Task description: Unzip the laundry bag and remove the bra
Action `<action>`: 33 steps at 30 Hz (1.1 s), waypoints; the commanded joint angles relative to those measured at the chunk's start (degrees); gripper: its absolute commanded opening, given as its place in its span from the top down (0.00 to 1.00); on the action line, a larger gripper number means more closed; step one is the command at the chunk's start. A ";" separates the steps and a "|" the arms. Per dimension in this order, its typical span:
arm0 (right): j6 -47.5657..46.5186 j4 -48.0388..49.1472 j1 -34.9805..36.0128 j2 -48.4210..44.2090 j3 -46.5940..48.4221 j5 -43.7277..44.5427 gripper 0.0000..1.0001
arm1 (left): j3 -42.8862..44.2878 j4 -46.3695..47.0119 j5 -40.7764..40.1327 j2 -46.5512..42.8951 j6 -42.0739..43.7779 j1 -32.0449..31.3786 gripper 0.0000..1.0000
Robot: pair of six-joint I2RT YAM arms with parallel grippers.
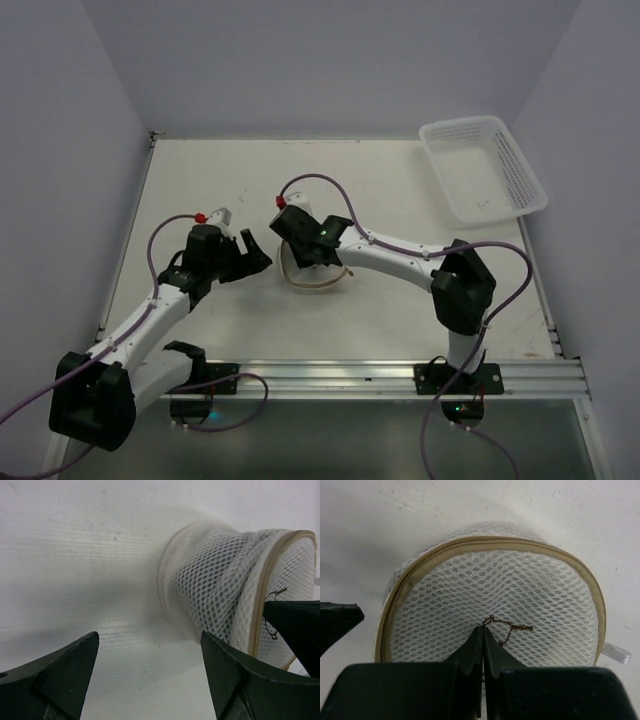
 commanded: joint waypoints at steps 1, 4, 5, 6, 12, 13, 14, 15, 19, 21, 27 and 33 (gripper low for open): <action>2.39 3.36 -1.91 -4.86 -3.79 -2.87 1.00 | -2.63 8.81 4.85 3.33 -4.48 0.52 0.14; 5.20 7.57 -4.63 -8.63 -10.37 -7.34 1.00 | -2.90 12.95 6.08 6.31 -6.25 0.35 0.15; 6.43 9.24 -5.34 -9.77 -14.39 -8.83 1.00 | -2.73 14.35 6.17 7.02 -6.42 0.00 0.15; 7.22 12.39 -6.92 -12.05 -16.44 -11.72 1.00 | -2.64 14.89 6.17 7.64 -6.68 -0.18 0.16; 10.30 21.28 -11.41 -16.37 -27.17 -19.12 1.00 | -2.37 22.27 7.14 12.30 -8.70 -2.82 0.17; 10.65 21.82 -11.59 -16.38 -27.70 -20.09 1.00 | -2.46 23.75 6.53 13.52 -8.88 -3.60 0.17; 10.74 22.35 -11.68 -16.29 -28.75 -20.53 1.00 | -2.81 24.55 6.44 14.23 -9.06 -3.78 0.17; 10.92 23.48 -11.77 -16.20 -29.20 -21.24 1.00 | -3.07 25.60 6.52 14.94 -9.58 -3.96 0.19; 12.58 26.74 -12.64 -16.03 -31.66 -23.53 1.00 | -3.34 29.39 6.26 19.85 -10.55 -5.37 0.29; 13.03 28.84 -13.35 -15.85 -33.50 -26.16 1.00 | -3.34 31.67 6.26 21.53 -11.25 -6.59 0.40; 14.44 33.33 -15.45 -16.55 -37.72 -30.20 1.00 | -2.73 37.04 4.59 27.07 -13.01 -10.73 0.80; 16.37 35.27 -21.33 -19.71 -44.31 -31.35 1.00 | -2.64 34.94 0.38 29.36 -12.84 -11.26 1.00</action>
